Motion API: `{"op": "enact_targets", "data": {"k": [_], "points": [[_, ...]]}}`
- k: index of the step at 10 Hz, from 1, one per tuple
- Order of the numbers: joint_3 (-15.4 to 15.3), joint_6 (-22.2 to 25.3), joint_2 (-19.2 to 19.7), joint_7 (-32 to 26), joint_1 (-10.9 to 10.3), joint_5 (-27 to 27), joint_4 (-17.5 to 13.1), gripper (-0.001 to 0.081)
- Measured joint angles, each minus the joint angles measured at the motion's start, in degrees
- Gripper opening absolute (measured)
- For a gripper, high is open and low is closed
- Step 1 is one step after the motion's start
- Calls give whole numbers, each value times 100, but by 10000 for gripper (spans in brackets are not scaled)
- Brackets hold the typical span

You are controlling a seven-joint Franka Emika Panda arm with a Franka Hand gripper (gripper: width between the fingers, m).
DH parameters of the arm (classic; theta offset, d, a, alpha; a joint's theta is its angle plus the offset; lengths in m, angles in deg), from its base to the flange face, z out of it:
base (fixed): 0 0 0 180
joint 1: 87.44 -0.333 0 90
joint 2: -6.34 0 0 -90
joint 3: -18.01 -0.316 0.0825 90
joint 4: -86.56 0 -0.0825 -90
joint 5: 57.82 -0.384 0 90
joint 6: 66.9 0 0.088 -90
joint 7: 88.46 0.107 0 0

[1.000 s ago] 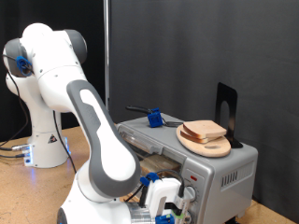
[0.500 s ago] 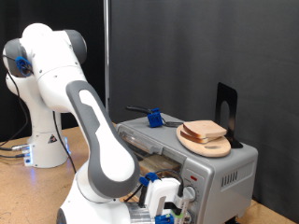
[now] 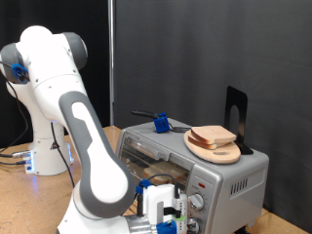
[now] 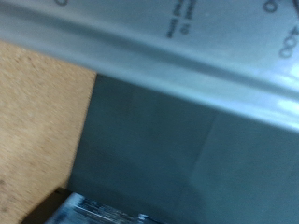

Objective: Make a piece of toast with the oven

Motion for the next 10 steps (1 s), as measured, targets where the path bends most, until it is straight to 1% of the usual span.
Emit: {"op": "enact_targets", "data": {"k": [3,8,10], "points": [[-112,248,145,-591,143,-98,-49,91],[-211,433,267,-1044,262,-100,-107,91],[-225,428,285,-1031,276,-94,-116,91]]}}
